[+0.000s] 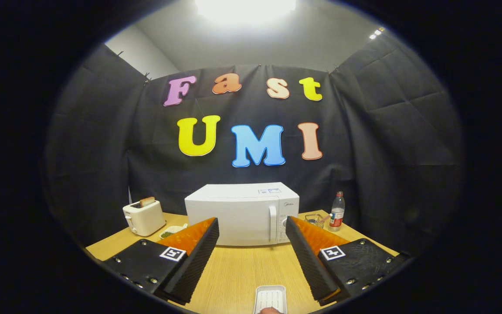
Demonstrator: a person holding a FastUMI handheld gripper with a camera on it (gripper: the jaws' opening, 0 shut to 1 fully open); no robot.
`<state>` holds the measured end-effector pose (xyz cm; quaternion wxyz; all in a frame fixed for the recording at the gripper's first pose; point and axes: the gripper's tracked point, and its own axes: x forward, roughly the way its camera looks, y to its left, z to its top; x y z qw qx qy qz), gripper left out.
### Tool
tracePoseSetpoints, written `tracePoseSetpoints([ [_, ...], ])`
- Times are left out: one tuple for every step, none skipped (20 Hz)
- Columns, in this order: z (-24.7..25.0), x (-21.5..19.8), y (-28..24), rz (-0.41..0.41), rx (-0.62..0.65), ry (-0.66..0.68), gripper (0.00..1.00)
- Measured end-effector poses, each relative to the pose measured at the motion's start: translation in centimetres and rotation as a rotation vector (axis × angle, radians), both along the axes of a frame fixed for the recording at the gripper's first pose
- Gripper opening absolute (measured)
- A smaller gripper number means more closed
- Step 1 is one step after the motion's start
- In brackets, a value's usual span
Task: Open the microwave, put the food inside, and close the microwave door.
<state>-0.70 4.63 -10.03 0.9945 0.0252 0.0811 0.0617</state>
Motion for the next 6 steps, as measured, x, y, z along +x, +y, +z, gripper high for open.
tracePoseSetpoints([
  [0.18,0.00,0.08,0.004,0.000,-0.002,0.96],
  [0.29,-0.07,0.09,0.007,-0.002,-0.005,0.97],
  [0.43,-0.09,0.02,0.007,-0.007,-0.010,0.96],
  [0.61,-0.01,-0.07,0.008,-0.010,-0.014,0.96],
  [0.68,0.08,-0.04,0.010,-0.012,-0.014,0.96],
  [0.78,0.09,0.06,0.013,-0.013,-0.014,0.96],
])
